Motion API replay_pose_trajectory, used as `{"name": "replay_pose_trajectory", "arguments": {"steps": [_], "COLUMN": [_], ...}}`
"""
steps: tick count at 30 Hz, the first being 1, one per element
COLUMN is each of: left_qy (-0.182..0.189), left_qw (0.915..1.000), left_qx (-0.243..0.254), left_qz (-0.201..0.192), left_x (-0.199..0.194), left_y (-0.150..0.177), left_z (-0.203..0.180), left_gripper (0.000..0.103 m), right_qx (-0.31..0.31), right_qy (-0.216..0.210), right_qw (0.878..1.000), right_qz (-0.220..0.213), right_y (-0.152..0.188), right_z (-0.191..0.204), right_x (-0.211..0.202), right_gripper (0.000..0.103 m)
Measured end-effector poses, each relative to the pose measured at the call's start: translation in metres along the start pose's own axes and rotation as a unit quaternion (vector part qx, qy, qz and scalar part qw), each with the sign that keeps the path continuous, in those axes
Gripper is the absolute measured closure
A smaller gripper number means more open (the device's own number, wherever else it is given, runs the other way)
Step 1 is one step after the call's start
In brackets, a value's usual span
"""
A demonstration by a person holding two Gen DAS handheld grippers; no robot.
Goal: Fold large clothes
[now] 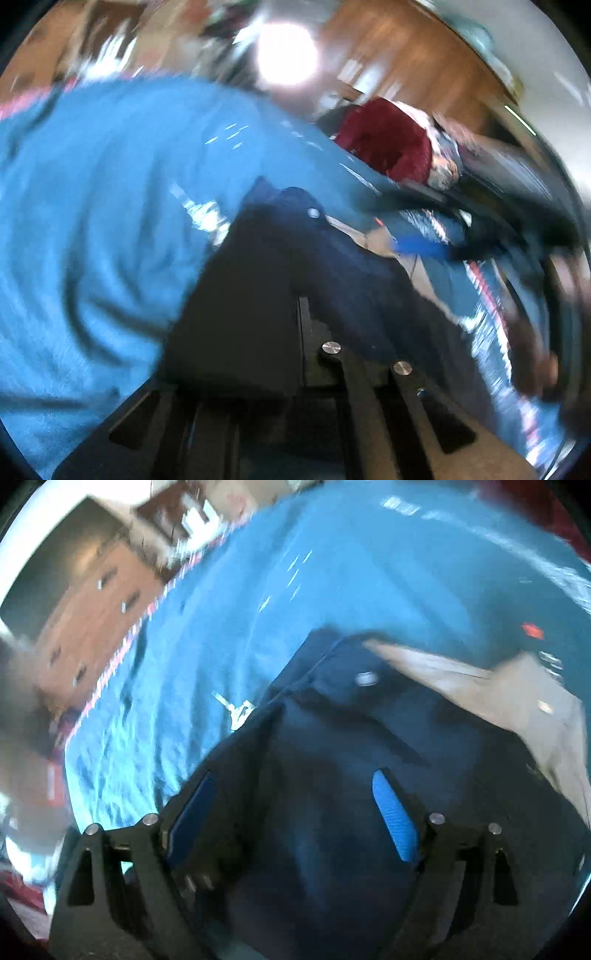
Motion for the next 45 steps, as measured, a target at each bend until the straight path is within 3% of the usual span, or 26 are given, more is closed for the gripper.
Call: {"name": "replay_pose_trajectory", "arguments": {"steps": [7,12,13,14,15,17,20,22,24,27,30,33,37,43,45], "left_qy": [0.004,0.002,0.002,0.001,0.001,0.009,0.054,0.114,0.187,0.262,0.297,0.308,0.304,0.287,0.293], "left_qw": [0.9937,0.9852,0.9846,0.9845,0.9851,0.9865,0.9812,0.9701,0.9540,0.9298,0.9088,0.8956,0.8869,0.8816,0.8765], "left_qx": [0.112,0.171,0.175,0.175,0.172,0.163,0.185,0.214,0.235,0.254,0.272,0.278,0.290,0.305,0.305], "left_qz": [0.004,0.004,0.004,0.006,0.008,0.011,-0.006,-0.015,0.000,0.050,0.107,0.160,0.191,0.217,0.230], "left_x": [0.006,0.010,0.012,0.014,0.016,0.015,0.000,-0.014,-0.020,-0.015,-0.003,0.011,0.021,0.034,0.020], "left_y": [0.010,0.017,0.017,0.017,0.018,0.016,0.007,0.008,0.021,0.065,0.120,0.163,0.194,0.205,0.202], "left_z": [-0.034,-0.054,-0.057,-0.057,-0.055,-0.054,-0.082,-0.127,-0.176,-0.239,-0.283,-0.305,-0.321,-0.317,-0.317], "left_gripper": [0.100,0.098,0.098,0.098,0.098,0.098,0.097,0.095,0.094,0.089,0.088,0.088,0.087,0.081,0.074], "right_qx": [-0.012,-0.043,-0.056,-0.068,-0.065,-0.028,0.036,0.092,0.149,0.228,0.292,0.324,0.344,0.354,0.354], "right_qy": [0.012,0.069,0.082,0.096,0.101,0.059,0.016,0.006,-0.001,0.001,0.000,-0.006,-0.032,-0.044,-0.044], "right_qw": [0.996,0.988,0.987,0.986,0.987,0.996,0.998,0.990,0.976,0.955,0.936,0.927,0.920,0.918,0.919], "right_qz": [0.088,0.128,0.128,0.118,0.103,0.063,-0.046,-0.110,-0.158,-0.191,-0.195,-0.188,-0.186,-0.176,-0.166], "right_y": [0.001,0.007,0.008,0.008,0.007,0.009,0.022,0.048,0.084,0.144,0.191,0.225,0.241,0.249,0.252], "right_z": [0.007,0.005,0.005,0.003,-0.002,-0.011,-0.047,-0.091,-0.140,-0.213,-0.271,-0.308,-0.326,-0.338,-0.334], "right_x": [0.039,0.067,0.070,0.068,0.062,0.035,-0.047,-0.106,-0.155,-0.202,-0.216,-0.215,-0.212,-0.206,-0.208], "right_gripper": [0.017,0.016,0.022,0.040,0.050,0.073,0.088,0.091,0.094,0.096,0.097,0.097,0.097,0.094,0.086]}}
Point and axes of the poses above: each gripper's, at about its wrist camera, not at the fingertips, and x roughly the way its jaws point, z to its left, y to its underside, the point moved 5 cm from there along x, roughly the way its jaws point, and after that the axes turned 15 degrees about -z, right-handed, at the moved point
